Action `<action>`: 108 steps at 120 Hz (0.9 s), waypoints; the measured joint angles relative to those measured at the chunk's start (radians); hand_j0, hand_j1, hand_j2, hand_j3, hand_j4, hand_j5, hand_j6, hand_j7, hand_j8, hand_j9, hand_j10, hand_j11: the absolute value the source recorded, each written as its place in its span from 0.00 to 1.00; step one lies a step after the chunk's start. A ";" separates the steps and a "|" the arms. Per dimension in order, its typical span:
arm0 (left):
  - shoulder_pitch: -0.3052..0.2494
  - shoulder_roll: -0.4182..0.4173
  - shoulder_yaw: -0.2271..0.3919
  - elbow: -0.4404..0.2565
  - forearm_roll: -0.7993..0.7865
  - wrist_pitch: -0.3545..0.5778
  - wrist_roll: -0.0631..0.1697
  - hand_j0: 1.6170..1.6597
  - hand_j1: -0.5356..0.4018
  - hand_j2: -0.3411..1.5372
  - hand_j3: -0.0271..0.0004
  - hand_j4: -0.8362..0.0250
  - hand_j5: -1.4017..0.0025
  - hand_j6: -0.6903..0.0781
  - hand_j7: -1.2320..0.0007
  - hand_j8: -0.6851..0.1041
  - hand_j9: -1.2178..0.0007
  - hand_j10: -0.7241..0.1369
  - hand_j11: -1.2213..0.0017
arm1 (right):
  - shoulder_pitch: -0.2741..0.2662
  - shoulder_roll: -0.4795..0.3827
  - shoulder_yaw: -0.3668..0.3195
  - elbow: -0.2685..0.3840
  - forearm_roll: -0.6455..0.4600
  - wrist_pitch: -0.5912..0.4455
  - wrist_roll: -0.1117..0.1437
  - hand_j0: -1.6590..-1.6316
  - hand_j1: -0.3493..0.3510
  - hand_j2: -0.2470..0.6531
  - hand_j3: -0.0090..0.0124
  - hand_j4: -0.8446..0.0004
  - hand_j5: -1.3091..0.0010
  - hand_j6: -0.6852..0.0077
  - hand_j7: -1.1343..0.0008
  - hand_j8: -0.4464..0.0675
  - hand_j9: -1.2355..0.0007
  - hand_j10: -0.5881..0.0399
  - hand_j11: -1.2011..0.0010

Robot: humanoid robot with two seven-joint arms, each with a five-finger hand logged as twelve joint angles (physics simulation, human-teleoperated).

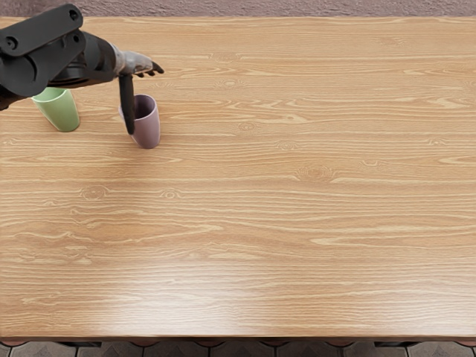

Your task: Pick up cup and place in cup with left hand

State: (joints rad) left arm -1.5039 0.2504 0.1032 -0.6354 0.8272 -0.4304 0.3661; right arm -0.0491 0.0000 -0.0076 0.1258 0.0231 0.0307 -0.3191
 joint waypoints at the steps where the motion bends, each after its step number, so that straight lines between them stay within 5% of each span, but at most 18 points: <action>1: 0.000 -0.002 0.001 0.003 0.000 0.001 0.000 0.96 0.92 0.18 0.99 0.94 0.98 0.87 0.98 0.84 0.98 0.81 0.98 | 0.000 0.000 0.000 0.000 0.000 0.000 0.000 0.04 0.00 0.27 0.42 1.00 1.00 0.99 1.00 0.87 1.00 0.94 1.00; 64: 0.029 -0.075 0.065 0.094 0.001 0.056 -0.003 0.96 0.87 0.19 0.99 0.91 0.95 0.82 0.94 0.80 0.94 0.78 0.94 | 0.000 0.000 0.000 0.000 0.000 0.000 0.000 0.04 0.00 0.27 0.42 1.00 1.00 0.99 1.00 0.87 1.00 0.94 1.00; 108: 0.050 -0.086 0.068 0.101 0.001 0.085 -0.037 0.96 0.85 0.19 0.99 0.89 0.93 0.80 0.92 0.77 0.92 0.76 0.92 | 0.000 0.000 0.000 0.000 0.000 0.000 0.000 0.04 0.00 0.27 0.42 1.00 1.00 0.99 1.00 0.87 1.00 0.94 1.00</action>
State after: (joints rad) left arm -1.4542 0.1644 0.1716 -0.5342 0.8282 -0.3451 0.3287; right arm -0.0491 0.0000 -0.0076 0.1258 0.0231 0.0306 -0.3191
